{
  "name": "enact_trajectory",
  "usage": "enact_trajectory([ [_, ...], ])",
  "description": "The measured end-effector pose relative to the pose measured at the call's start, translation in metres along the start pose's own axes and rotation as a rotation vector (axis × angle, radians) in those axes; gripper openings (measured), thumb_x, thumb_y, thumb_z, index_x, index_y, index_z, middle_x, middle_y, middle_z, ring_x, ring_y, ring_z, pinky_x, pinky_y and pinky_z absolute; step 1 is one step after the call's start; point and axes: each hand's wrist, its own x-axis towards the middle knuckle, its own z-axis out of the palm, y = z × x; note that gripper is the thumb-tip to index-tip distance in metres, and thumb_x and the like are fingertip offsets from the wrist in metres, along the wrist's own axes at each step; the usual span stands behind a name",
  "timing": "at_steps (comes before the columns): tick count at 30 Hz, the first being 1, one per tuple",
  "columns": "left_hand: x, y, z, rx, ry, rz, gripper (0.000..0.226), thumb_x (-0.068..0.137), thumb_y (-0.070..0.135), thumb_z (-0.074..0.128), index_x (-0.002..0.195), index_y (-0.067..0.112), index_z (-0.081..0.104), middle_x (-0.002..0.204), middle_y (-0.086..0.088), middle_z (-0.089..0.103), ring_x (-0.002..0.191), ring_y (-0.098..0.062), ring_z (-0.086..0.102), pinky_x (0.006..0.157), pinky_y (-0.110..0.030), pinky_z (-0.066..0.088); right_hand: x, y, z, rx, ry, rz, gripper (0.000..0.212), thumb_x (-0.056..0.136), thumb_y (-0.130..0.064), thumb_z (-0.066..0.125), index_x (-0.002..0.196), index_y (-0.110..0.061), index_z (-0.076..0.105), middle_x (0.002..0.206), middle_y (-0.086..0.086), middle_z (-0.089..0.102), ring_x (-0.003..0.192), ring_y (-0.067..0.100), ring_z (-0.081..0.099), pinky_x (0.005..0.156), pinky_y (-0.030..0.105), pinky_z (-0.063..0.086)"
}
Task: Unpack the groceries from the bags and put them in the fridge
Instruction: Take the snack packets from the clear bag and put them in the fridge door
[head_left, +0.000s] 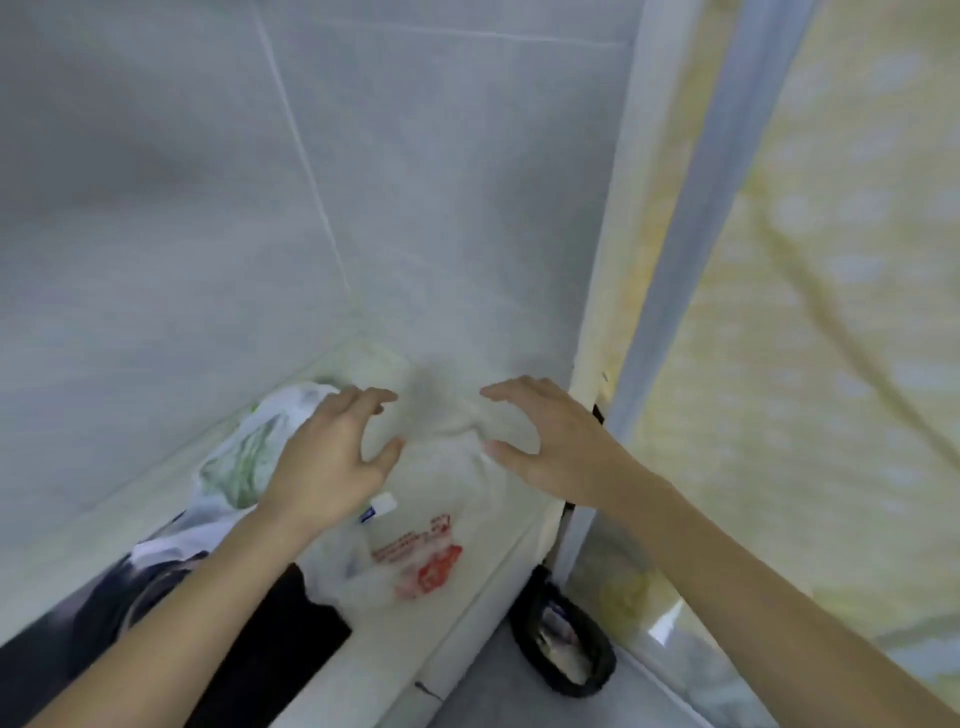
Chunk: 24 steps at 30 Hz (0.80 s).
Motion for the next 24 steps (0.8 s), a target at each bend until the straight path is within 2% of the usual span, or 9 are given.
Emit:
enact_trajectory([
  [3, -0.018, -0.041, 0.035, -0.084, -0.057, -0.168, 0.031, 0.092, 0.031, 0.070, 0.123, 0.029, 0.063, 0.106, 0.009, 0.068, 0.109, -0.012, 0.060, 0.086, -0.034, 0.050, 0.027, 0.020, 0.062, 0.045, -0.131, -0.019, 0.048, 0.100, -0.037, 0.064, 0.145, -0.028, 0.050, 0.138, -0.010, 0.055, 0.131, 0.013, 0.047, 0.107, 0.035, 0.043],
  [7, -0.034, -0.088, 0.092, -0.182, -0.155, -0.337, 0.023, 0.094, 0.018, 0.067, 0.117, 0.023, 0.067, 0.099, 0.006, 0.073, 0.102, -0.017, 0.066, 0.084, -0.037, 0.054, 0.048, 0.043, 0.149, 0.073, -0.280, -0.006, 0.040, 0.099, -0.025, 0.063, 0.138, -0.028, 0.057, 0.136, -0.008, 0.058, 0.131, 0.015, 0.048, 0.109, 0.035, 0.043],
  [11, -0.035, -0.131, 0.151, -0.086, -0.329, -0.379, 0.028, 0.099, 0.023, 0.058, 0.127, 0.026, 0.064, 0.117, 0.004, 0.070, 0.112, -0.022, 0.060, 0.089, -0.035, 0.048, 0.061, 0.065, 0.226, 0.055, -0.379, 0.033, 0.031, 0.097, -0.012, 0.062, 0.126, -0.020, 0.065, 0.122, 0.001, 0.063, 0.117, 0.024, 0.056, 0.100, 0.040, 0.047],
  [13, -0.032, -0.147, 0.174, 0.015, -0.446, -0.351, 0.034, 0.104, 0.026, 0.049, 0.135, 0.033, 0.061, 0.123, -0.004, 0.062, 0.109, -0.029, 0.060, 0.089, -0.037, 0.047, 0.067, 0.075, 0.255, 0.042, -0.402, 0.037, 0.029, 0.095, -0.008, 0.061, 0.122, -0.016, 0.067, 0.114, 0.005, 0.064, 0.109, 0.027, 0.059, 0.096, 0.042, 0.050],
  [16, -0.028, -0.159, 0.191, 0.301, -0.602, -0.240, 0.034, 0.106, 0.027, 0.042, 0.136, 0.033, 0.058, 0.126, -0.009, 0.058, 0.110, -0.033, 0.056, 0.092, -0.039, 0.042, 0.071, 0.083, 0.282, -0.055, -0.490, 0.030, 0.028, 0.099, -0.014, 0.057, 0.126, -0.014, 0.065, 0.117, 0.006, 0.064, 0.111, 0.028, 0.058, 0.095, 0.043, 0.050],
  [20, -0.030, -0.180, 0.195, 0.590, -0.594, -0.139, 0.018, 0.100, 0.027, 0.049, 0.110, 0.024, 0.064, 0.103, -0.001, 0.067, 0.105, -0.025, 0.054, 0.087, -0.039, 0.040, 0.066, 0.097, 0.292, -0.216, -0.551, 0.020, 0.031, 0.102, -0.025, 0.055, 0.131, -0.017, 0.063, 0.123, 0.003, 0.064, 0.113, 0.028, 0.062, 0.094, 0.043, 0.052],
  [22, -0.034, -0.193, 0.195, 0.650, -0.604, -0.128, 0.020, 0.100, 0.035, 0.050, 0.108, 0.025, 0.065, 0.100, 0.001, 0.070, 0.105, -0.024, 0.054, 0.086, -0.038, 0.039, 0.064, 0.103, 0.291, -0.272, -0.556, 0.019, 0.041, 0.096, -0.032, 0.064, 0.134, -0.019, 0.060, 0.128, 0.001, 0.061, 0.118, 0.027, 0.060, 0.096, 0.040, 0.050],
  [24, -0.036, -0.201, 0.192, 0.695, -0.653, -0.120, 0.028, 0.099, 0.046, 0.052, 0.111, 0.025, 0.065, 0.102, 0.001, 0.069, 0.109, -0.024, 0.053, 0.089, -0.037, 0.039, 0.065, 0.109, 0.288, -0.335, -0.567, 0.015, 0.062, 0.087, -0.044, 0.074, 0.141, -0.022, 0.053, 0.135, 0.003, 0.053, 0.125, 0.028, 0.052, 0.098, 0.041, 0.048],
])
